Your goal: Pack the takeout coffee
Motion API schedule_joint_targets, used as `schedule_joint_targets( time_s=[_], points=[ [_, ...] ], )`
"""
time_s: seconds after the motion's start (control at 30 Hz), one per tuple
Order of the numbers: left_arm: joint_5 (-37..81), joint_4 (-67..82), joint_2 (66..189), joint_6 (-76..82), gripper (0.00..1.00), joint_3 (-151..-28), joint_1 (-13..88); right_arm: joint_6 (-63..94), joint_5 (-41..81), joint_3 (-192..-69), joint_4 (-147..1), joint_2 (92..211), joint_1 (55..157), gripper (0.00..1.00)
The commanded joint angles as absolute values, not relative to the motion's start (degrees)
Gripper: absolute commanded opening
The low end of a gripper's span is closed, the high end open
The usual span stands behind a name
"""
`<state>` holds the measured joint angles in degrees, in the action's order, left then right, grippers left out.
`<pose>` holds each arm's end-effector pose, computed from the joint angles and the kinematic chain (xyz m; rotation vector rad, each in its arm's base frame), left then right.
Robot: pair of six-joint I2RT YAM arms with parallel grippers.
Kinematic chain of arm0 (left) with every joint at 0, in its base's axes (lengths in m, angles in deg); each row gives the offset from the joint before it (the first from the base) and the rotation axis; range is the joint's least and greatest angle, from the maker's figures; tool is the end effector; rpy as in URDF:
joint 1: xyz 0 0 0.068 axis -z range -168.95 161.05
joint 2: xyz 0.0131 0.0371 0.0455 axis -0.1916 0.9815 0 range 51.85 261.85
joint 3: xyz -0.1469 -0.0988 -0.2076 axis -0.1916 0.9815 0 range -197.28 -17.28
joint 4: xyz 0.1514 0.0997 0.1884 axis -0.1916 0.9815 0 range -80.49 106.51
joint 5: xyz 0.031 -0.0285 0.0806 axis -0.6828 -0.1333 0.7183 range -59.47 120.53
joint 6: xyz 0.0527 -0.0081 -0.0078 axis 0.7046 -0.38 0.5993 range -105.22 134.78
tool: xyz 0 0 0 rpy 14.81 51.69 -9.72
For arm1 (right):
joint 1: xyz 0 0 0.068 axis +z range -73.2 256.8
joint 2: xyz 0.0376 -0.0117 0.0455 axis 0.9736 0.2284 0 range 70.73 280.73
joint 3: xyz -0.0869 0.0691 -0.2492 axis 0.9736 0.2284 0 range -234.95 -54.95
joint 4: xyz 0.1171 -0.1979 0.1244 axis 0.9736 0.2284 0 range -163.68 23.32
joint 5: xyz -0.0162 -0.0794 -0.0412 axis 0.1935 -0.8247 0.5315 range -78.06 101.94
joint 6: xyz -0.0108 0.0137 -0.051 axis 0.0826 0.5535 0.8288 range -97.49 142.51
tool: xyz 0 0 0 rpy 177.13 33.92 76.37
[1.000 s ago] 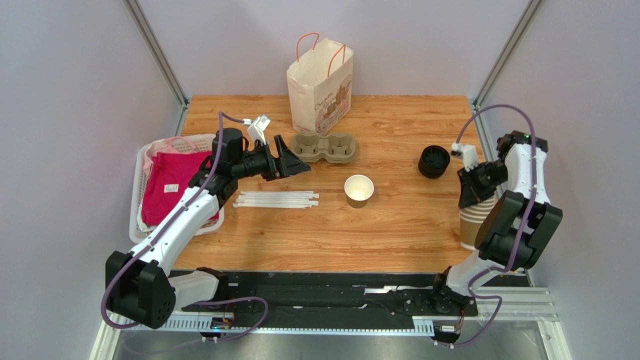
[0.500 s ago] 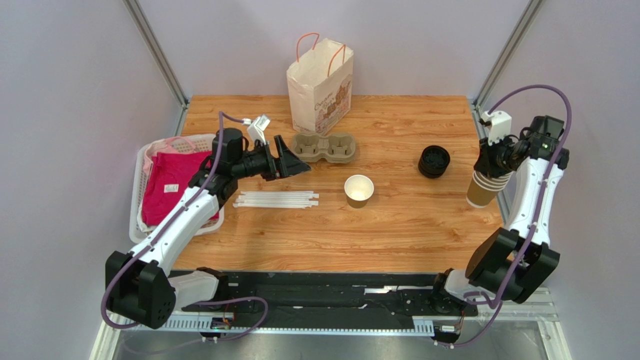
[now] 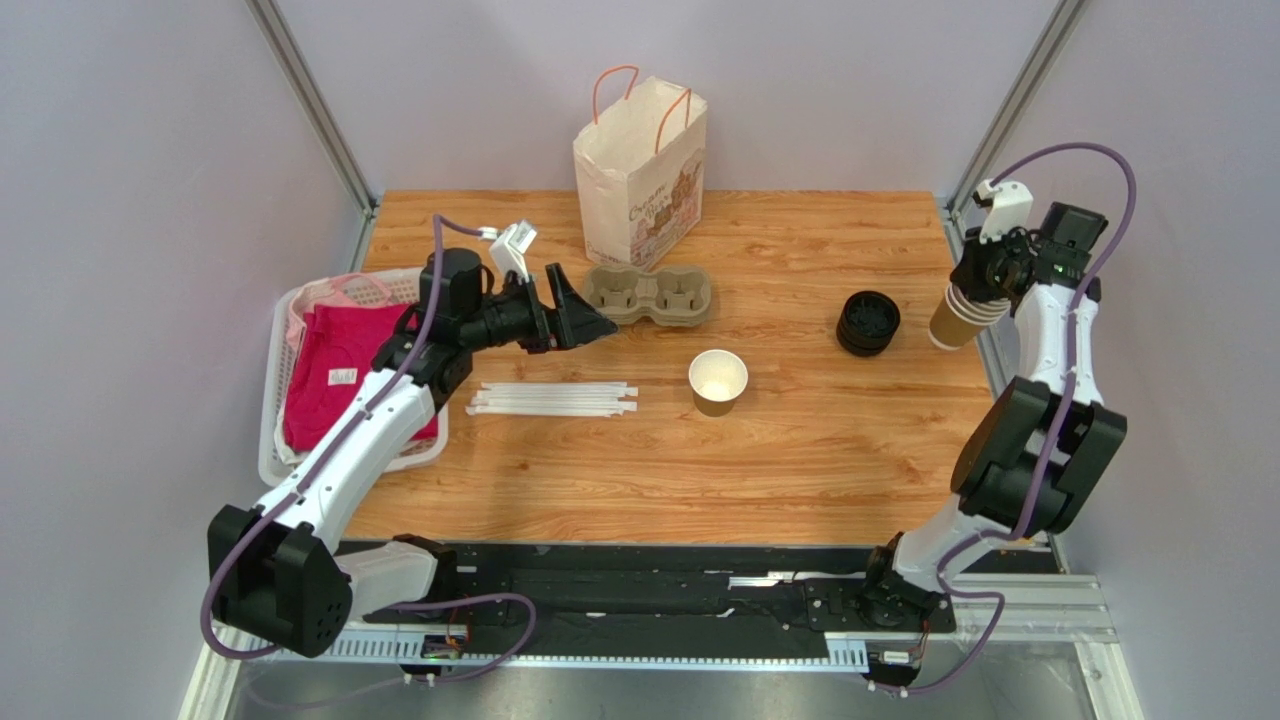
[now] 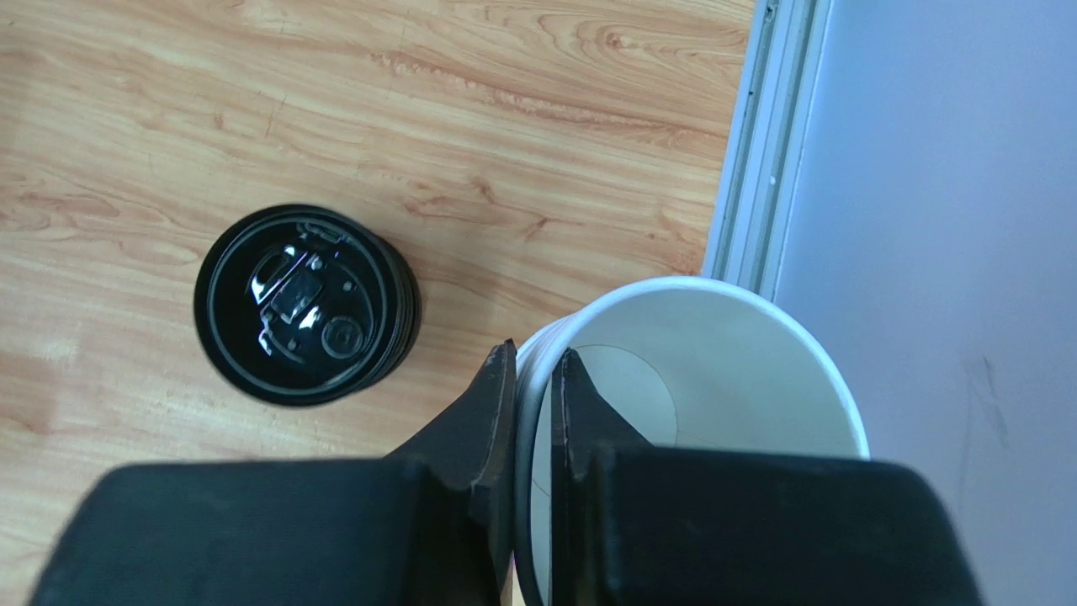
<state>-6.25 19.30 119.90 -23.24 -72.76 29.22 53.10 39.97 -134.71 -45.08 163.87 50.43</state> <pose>0.2482 -0.1039 0.3247 0.0964 2.0974 -1.2478 0.3345 -0.1471 0.3083 -0.3239 2.1784 0.0152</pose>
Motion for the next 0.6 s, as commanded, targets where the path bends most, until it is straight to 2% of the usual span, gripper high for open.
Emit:
schedule_joint_targets(
  time_s=[0.0,0.27,0.53,0.57],
  points=[
    [-5.7,20.1,120.2,-20.8,0.95,-75.7,28.7,49.6,39.3,-142.7,-50.6,168.9,52.3,0.0],
    [-5.2,20.1,121.9,-20.2,0.95,-77.0,28.4,48.7,33.8,-146.4,-55.3,174.7,56.8,0.0],
    [-5.2,21.4,122.8,-19.2,0.95,-78.2,28.3,48.4,31.3,-146.8,-59.3,178.7,58.9,0.07],
    [-5.2,21.6,123.0,-19.1,0.95,-78.3,28.3,48.4,30.7,-147.1,-58.9,179.2,59.0,0.1]
  ],
)
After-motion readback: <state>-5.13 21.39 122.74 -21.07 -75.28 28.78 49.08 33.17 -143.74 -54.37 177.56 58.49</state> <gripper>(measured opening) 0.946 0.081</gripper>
